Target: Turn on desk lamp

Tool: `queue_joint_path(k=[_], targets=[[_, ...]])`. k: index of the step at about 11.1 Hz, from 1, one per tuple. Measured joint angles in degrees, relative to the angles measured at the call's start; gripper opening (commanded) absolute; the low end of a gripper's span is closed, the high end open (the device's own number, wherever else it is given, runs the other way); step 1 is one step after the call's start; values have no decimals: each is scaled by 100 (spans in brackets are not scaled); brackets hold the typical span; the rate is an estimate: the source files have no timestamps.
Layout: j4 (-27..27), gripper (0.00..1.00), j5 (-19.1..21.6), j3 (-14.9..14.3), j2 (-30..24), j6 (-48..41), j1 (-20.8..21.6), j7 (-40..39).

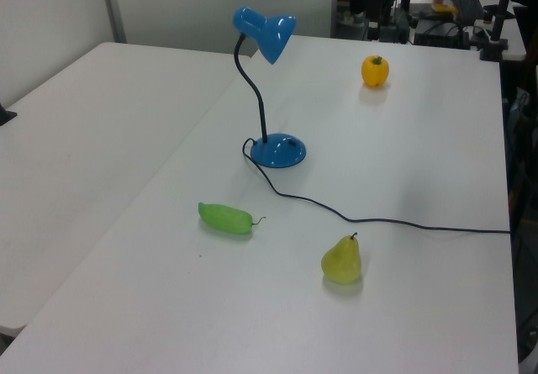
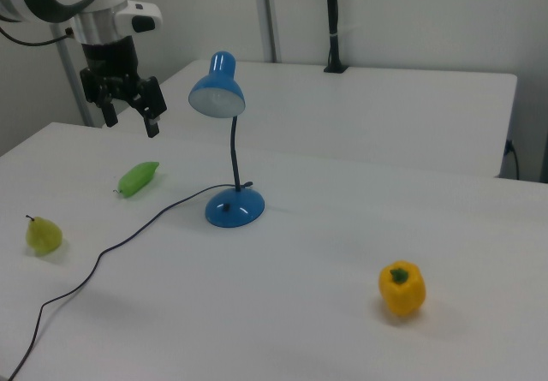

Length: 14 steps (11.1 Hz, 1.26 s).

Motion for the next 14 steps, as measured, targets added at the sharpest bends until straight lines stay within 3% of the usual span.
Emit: queue_joint_path(k=[2, 5, 7, 10, 11, 14], targets=[[-10, 97, 0, 0, -28, 0, 0, 0], [-25, 64, 0, 0, -34, 0, 0, -4], [-31, 53, 0, -1, -37, 0, 0, -7], [-44, 5, 0, -2, -47, 0, 0, -9], [-47, 0, 0, -2, -47, 0, 0, -12], [-52, 0, 1, -2, -48, 67, 0, -14]])
